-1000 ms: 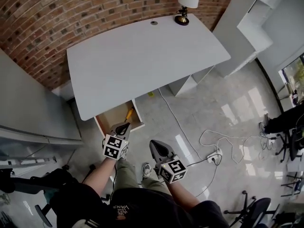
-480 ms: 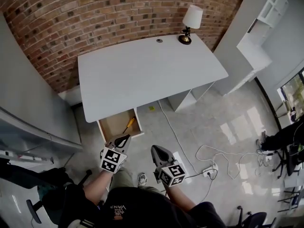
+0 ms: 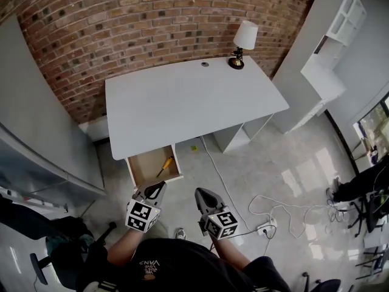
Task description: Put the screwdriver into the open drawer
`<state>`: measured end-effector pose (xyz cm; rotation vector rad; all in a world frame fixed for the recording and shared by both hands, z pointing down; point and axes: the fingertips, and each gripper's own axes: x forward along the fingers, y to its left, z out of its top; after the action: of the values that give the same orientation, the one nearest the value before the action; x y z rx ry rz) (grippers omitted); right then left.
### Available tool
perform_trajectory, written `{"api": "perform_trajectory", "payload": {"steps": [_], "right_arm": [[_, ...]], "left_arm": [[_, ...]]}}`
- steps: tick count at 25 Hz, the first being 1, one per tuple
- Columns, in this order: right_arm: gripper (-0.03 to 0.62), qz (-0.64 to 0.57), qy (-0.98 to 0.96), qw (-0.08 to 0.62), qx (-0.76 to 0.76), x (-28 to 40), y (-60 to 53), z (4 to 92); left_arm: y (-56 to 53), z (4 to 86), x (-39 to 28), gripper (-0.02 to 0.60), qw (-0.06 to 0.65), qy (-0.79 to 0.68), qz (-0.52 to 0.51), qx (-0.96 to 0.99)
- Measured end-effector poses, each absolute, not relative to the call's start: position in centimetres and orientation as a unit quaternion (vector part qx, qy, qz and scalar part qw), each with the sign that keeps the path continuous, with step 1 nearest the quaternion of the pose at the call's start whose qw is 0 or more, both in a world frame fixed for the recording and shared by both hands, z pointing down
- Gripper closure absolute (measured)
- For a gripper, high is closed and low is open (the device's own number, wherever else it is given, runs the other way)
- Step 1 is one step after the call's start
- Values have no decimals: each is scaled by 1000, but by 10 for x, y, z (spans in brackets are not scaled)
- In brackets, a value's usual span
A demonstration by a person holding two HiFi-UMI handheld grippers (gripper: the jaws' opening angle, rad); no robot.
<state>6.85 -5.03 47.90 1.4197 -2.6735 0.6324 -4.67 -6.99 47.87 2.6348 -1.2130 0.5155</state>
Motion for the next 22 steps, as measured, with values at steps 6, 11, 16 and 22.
{"api": "perform_trajectory", "payload": {"steps": [6,11,16,22], "right_arm": [[599,195,-868,26,456,72,-40,469],[599,186,-873,29,450,70,-31,460],[599,179,-875,23,449,73,-29,451],[599,171,-881,20,441,67,-33,443]], "left_arm": [[-52,456,-50,572,87,-425,154,888],[-41,447,-57,572,84,-436,146,884],[-29,442,-55,572,88,-436,142,884],[-23,441,-57,572,92,-441,135,883]]}}
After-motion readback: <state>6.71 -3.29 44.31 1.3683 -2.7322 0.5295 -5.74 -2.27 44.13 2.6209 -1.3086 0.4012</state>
